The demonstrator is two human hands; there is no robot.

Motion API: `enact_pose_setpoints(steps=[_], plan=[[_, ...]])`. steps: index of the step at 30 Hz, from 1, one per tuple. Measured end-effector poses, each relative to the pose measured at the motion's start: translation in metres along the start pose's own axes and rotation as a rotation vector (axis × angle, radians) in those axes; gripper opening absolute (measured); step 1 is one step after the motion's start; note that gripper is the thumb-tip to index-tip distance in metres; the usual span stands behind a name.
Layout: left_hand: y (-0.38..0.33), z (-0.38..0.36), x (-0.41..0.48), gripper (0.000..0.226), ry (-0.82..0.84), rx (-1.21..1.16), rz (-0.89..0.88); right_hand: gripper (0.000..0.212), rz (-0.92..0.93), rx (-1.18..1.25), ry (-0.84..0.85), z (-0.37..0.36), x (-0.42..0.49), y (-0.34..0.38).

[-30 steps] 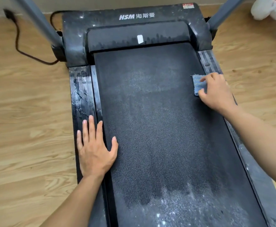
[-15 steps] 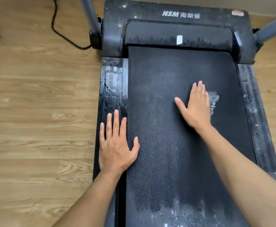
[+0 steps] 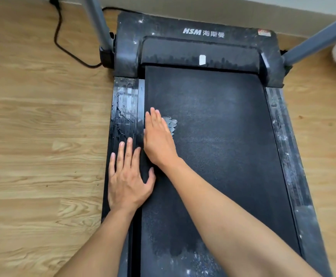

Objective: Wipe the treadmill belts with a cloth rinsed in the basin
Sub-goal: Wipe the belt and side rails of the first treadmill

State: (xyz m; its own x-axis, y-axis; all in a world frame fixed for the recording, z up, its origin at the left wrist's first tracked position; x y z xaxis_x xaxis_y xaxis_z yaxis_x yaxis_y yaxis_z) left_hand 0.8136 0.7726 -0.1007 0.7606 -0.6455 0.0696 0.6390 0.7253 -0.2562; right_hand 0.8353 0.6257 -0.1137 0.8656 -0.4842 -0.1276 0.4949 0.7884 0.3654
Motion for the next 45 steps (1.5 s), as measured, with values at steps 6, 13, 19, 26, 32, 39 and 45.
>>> enact_pose_setpoints(steps=[6, 13, 19, 26, 32, 39, 45], plan=[[0.000, 0.001, -0.001, 0.076, -0.033, 0.007, -0.006, 0.076, 0.055, -0.230, 0.026, -0.015, -0.010, -0.003], [-0.003, 0.002, -0.002, 0.075, -0.016, 0.003, 0.000, 0.093, 0.000, -0.221, 0.051, 0.035, -0.058, -0.120], [-0.001, 0.001, -0.002, 0.074, -0.021, -0.005, -0.002, 0.105, -0.346, -0.256, 0.003, 0.098, -0.129, -0.283], [0.000, -0.001, -0.002, 0.074, -0.028, -0.017, -0.021, 0.092, -0.690, -0.143, -0.146, 0.095, -0.148, -0.304], [0.009, 0.007, -0.004, 0.050, -0.071, -0.392, -0.046, 0.099, -0.691, -0.063, -0.142, 0.067, -0.126, -0.213], [0.061, -0.003, -0.051, 0.063, 0.019, -0.207, 0.243, 0.090, -0.179, -0.172, -0.046, -0.012, -0.073, -0.010], [0.061, -0.006, -0.051, 0.061, 0.040, -0.256, 0.218, 0.087, 0.124, -0.219, 0.045, -0.040, -0.081, 0.029]])
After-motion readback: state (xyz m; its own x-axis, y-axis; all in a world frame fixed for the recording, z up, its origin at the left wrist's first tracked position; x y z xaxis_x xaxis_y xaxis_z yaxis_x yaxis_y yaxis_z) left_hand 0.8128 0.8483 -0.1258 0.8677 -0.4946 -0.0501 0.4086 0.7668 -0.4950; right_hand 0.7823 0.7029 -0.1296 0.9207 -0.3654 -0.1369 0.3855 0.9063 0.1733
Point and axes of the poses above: each hand's wrist, its own x-axis towards the middle knuckle, its own z-axis out of the back of the hand, y = z × x, the point moved 8 cm from there along x, towards the middle knuckle, and after that the axes turned 2 degrees about -x, right-handed, at the moved point
